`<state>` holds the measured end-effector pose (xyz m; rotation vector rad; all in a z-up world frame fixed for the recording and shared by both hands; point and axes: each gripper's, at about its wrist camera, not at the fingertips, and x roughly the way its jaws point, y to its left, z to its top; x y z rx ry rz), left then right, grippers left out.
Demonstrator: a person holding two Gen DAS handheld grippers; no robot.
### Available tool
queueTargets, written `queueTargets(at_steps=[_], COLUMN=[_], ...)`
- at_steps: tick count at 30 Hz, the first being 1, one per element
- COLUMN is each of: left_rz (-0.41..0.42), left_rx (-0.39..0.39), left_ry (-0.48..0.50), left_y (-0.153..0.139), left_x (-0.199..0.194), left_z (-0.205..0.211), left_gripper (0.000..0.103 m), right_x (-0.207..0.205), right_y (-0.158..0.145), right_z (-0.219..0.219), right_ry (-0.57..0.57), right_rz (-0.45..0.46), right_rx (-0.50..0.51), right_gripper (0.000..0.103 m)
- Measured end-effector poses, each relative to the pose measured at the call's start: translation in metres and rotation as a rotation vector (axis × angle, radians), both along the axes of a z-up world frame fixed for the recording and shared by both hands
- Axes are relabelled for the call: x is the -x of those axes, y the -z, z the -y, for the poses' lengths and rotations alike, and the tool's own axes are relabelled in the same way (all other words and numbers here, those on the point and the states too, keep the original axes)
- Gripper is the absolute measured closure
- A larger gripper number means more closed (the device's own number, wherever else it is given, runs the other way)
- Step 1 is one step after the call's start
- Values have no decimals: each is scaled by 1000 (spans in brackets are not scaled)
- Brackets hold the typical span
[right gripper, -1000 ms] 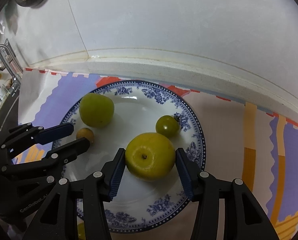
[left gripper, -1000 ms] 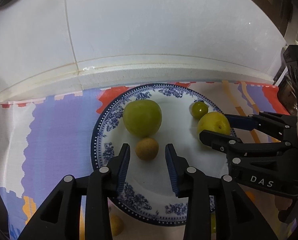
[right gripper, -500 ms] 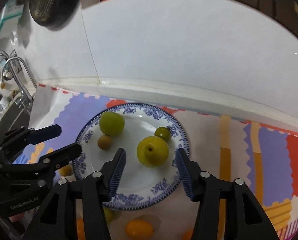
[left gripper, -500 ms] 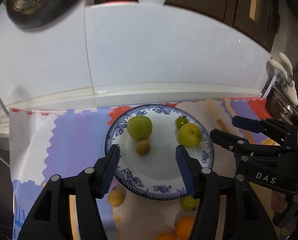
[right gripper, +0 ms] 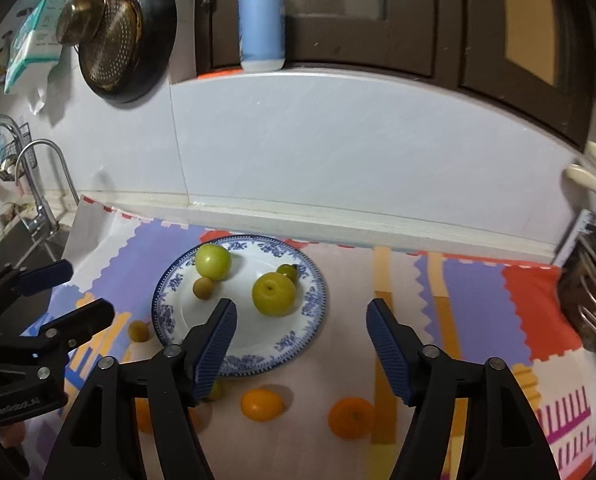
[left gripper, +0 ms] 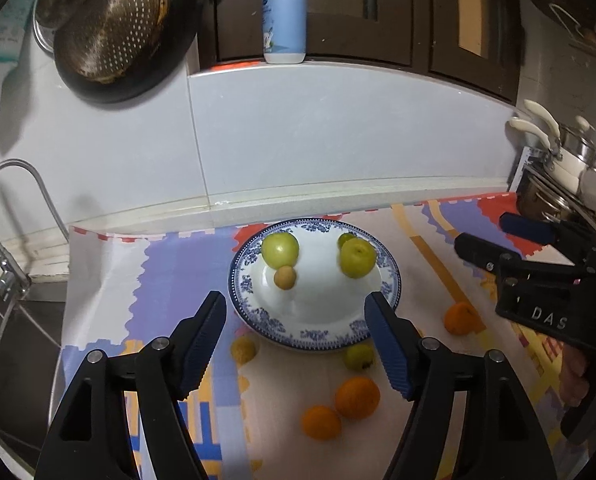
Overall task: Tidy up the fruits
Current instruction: 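Lift both tools away from the plate toward the remaining oranges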
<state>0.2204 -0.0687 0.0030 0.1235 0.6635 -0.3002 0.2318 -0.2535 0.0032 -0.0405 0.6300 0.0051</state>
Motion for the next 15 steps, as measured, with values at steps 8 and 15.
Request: queueTargets(at_steps=[8, 15], left_rz=[57, 70], left_rx=[-20, -27], left_ry=[9, 7], left_y=[-1, 6], left_x=[36, 58], left_z=[2, 7], left_gripper=[29, 29], right_x=[35, 53], right_y=[6, 13], right_z=[5, 11], right_ry=[31, 37], right_rz=[0, -21], right_rx=[8, 11], right_gripper=[34, 34])
